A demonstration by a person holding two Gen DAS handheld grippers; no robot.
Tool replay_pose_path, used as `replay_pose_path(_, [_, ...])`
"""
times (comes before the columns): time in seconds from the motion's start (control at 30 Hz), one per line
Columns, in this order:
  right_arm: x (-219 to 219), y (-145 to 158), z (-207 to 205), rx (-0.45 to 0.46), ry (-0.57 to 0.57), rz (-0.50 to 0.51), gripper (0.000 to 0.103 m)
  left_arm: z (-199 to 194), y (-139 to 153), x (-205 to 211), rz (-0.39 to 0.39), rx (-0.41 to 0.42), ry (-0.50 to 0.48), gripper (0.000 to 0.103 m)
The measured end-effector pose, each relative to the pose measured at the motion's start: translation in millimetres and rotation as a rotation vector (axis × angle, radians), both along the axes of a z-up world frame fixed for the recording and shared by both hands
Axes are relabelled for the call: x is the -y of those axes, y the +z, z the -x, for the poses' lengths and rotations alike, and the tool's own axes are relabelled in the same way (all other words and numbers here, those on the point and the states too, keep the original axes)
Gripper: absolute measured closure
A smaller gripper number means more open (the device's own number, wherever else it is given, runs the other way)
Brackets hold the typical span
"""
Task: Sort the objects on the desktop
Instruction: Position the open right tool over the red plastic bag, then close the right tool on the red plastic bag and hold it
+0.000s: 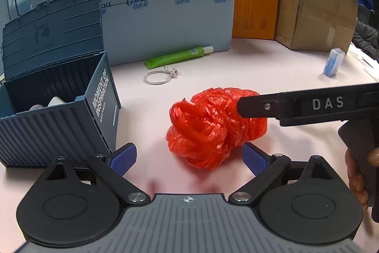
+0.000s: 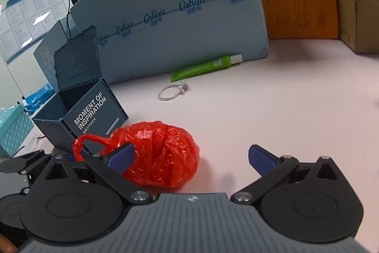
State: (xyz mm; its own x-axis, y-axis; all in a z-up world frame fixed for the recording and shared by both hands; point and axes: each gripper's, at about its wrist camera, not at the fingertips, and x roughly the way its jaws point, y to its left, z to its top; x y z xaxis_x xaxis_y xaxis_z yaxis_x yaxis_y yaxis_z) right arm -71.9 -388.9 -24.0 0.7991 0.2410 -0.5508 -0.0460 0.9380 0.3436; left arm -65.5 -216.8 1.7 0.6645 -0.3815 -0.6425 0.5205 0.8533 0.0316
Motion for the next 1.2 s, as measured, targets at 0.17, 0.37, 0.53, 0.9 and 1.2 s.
replay_pose_path(0.17, [9.8, -7.5, 1.6, 0.05, -0.051, -0.093, 0.0, 1.1, -2.2, 3.3, -0.011, 0.017, -0.003, 0.008])
replay_pose_path(0.37, [17.2, -20.9, 4.0, 0.066, -0.069, -0.119, 0.013, 2.7, -7.2, 4.9, -0.029, 0.037, 0.0, 0.008])
replay_pose_path(0.53, [9.2, -20.9, 6.4, 0.098, -0.005, -0.104, 0.035, 5.8, -9.0, 8.3, -0.05, 0.07, -0.021, 0.008])
replay_pose_path(0.9, [-13.2, -24.4, 6.1, 0.097, 0.116, -0.032, 0.079, 2.7, -20.2, 19.9, -0.141, 0.044, -0.065, 0.084])
replay_pose_path(1.2, [-16.7, -23.0, 7.3, 0.096, 0.124, -0.018, 0.079, 4.8, -15.1, 17.7, -0.113, 0.038, -0.08, 0.088])
